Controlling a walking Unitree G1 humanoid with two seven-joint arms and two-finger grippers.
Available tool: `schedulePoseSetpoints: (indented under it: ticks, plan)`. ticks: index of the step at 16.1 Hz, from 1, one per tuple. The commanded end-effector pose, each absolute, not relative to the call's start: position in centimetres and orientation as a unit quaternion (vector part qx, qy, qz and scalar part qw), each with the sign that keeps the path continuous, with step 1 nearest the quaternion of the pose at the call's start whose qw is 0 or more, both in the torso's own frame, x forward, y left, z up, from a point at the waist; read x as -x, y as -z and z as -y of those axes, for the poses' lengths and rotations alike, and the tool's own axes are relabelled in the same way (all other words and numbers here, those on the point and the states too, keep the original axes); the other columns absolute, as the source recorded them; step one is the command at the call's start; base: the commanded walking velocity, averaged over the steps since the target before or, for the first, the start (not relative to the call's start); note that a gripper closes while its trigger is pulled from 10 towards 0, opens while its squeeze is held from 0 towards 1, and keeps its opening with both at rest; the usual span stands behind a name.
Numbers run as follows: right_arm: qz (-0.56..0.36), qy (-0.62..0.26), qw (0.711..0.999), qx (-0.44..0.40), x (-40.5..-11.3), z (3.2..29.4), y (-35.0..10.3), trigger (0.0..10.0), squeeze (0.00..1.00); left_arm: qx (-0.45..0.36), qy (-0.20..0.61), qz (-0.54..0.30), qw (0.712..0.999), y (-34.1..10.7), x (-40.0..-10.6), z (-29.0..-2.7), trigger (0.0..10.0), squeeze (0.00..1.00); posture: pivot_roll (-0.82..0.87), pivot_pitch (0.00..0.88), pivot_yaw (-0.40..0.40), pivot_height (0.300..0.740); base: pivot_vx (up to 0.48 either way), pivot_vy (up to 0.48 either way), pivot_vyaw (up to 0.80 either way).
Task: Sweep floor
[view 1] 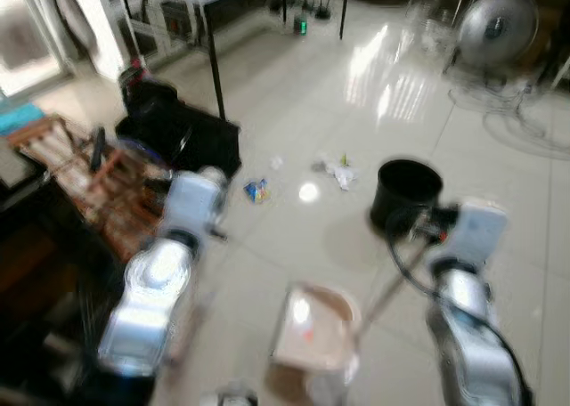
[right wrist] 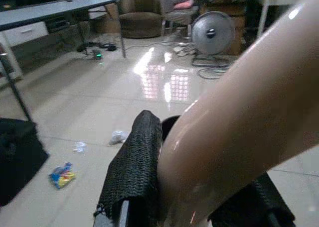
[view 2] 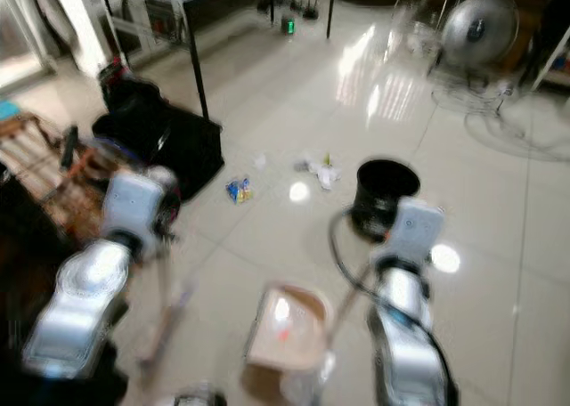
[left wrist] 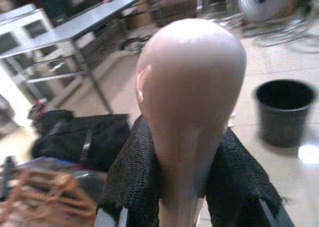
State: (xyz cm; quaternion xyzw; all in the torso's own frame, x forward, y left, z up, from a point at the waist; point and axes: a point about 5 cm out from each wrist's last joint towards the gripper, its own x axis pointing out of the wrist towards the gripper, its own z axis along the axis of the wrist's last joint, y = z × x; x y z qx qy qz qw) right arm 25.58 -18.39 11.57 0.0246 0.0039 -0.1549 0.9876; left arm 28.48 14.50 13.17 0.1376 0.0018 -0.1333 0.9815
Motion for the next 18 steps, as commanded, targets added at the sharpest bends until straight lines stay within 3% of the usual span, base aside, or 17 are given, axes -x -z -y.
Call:
schedulePoseSetpoints:
  ticks: [1,4,15,18]
  plan:
    - [0.007,0.153,0.988,-0.024,-25.7,18.2,-11.9,10.0,0.00,-0.148,0.133,0.029,0.980,-14.4,-28.5,-14.9,10.0,0.00,0.11,0.053,-0.001,0.740,0.000,0.000,0.00]
    - [-0.020,0.175,0.984,-0.030,-25.5,18.7,-11.1,10.0,0.00,-0.143,0.154,0.014,0.978,-13.8,-28.1,-14.4,10.0,0.00,0.11,0.057,-0.002,0.740,0.000,0.000,0.00]
    - [-0.041,0.150,0.988,-0.011,-26.5,18.7,-10.7,10.0,0.00,-0.121,0.139,0.005,0.983,-13.1,-27.7,-14.4,10.0,0.00,0.13,0.074,-0.031,0.740,0.000,0.000,-0.79]
    - [-0.037,0.141,0.989,0.000,-26.7,18.7,-10.8,10.0,0.00,-0.129,0.139,0.007,0.982,-13.3,-27.6,-14.4,10.0,0.00,0.13,0.080,-0.039,0.740,0.000,-0.320,-0.17]
